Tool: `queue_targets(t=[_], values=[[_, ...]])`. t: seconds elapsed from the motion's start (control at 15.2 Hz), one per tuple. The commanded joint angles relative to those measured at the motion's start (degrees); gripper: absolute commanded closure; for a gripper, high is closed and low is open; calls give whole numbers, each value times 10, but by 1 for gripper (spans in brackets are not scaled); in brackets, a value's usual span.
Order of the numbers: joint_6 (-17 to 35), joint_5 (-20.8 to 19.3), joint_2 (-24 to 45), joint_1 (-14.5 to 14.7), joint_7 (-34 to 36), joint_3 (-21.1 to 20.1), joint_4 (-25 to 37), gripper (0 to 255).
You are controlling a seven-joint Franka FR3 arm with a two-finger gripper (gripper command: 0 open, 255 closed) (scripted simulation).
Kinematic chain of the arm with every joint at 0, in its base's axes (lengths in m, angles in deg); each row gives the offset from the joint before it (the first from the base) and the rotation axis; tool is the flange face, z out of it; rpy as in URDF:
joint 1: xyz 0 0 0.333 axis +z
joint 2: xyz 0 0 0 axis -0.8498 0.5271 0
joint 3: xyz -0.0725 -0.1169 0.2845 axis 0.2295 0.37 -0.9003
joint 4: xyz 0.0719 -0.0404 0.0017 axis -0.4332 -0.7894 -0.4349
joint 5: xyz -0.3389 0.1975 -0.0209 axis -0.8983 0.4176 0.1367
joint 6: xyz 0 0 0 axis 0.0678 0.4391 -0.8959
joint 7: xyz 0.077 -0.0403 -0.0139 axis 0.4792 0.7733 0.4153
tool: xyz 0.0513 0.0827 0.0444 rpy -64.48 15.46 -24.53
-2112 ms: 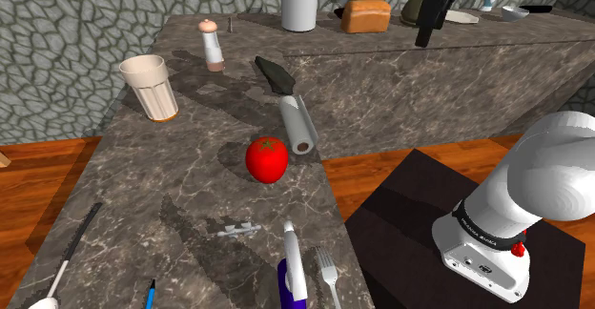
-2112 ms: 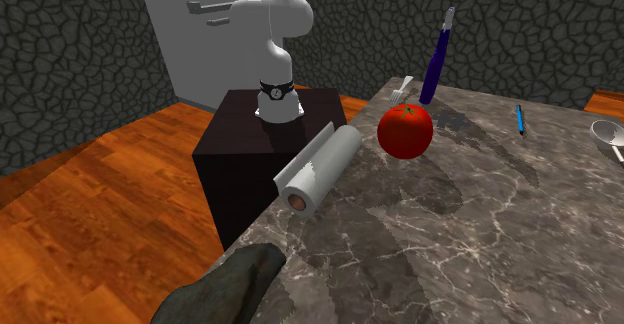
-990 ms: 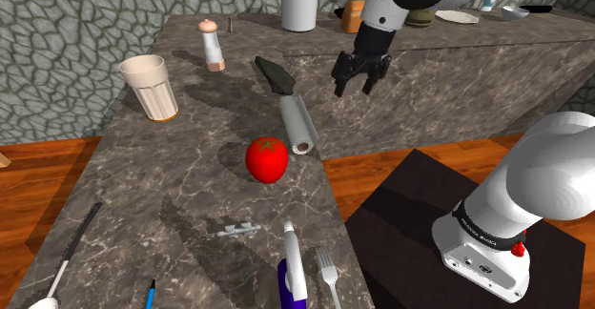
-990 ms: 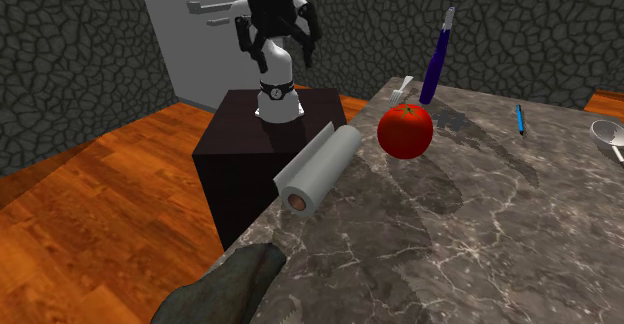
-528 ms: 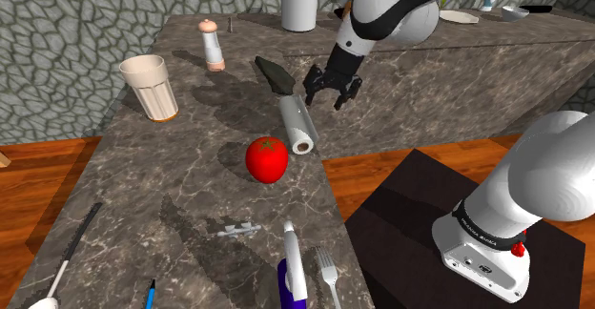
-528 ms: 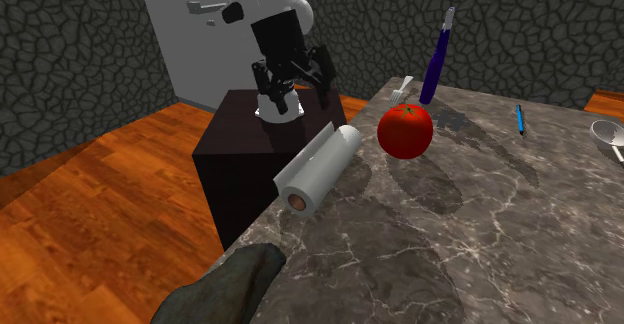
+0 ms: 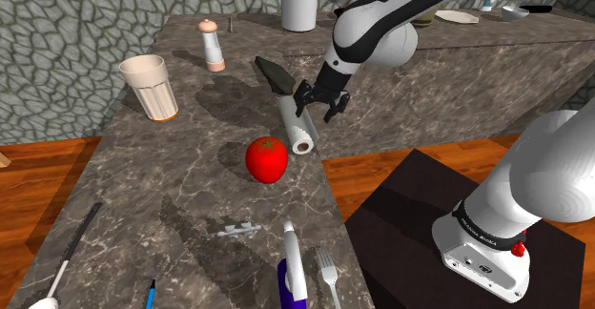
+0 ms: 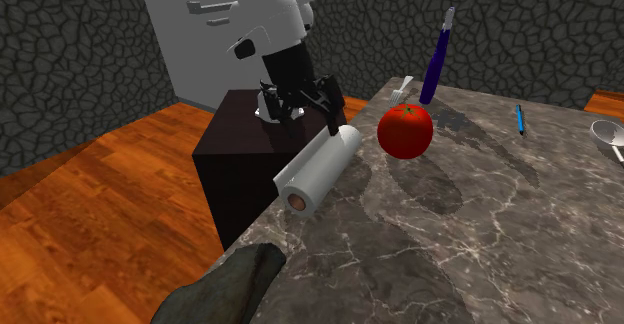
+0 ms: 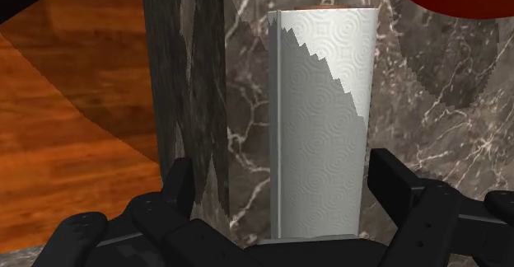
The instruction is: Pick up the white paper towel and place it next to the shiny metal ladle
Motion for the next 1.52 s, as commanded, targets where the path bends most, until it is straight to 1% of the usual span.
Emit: queue_targets(t=[0.0,0.46,0.53,1.12,1.45], values=[[11,6,9,3,-3,-2,-1,0],[11,6,9,3,-3,-2,-1,0],[11,6,9,3,-3,-2,-1,255],[11,6,9,3,-3,-2,-1,255],[-29,-17,-21,-4,22,-2,12,255]])
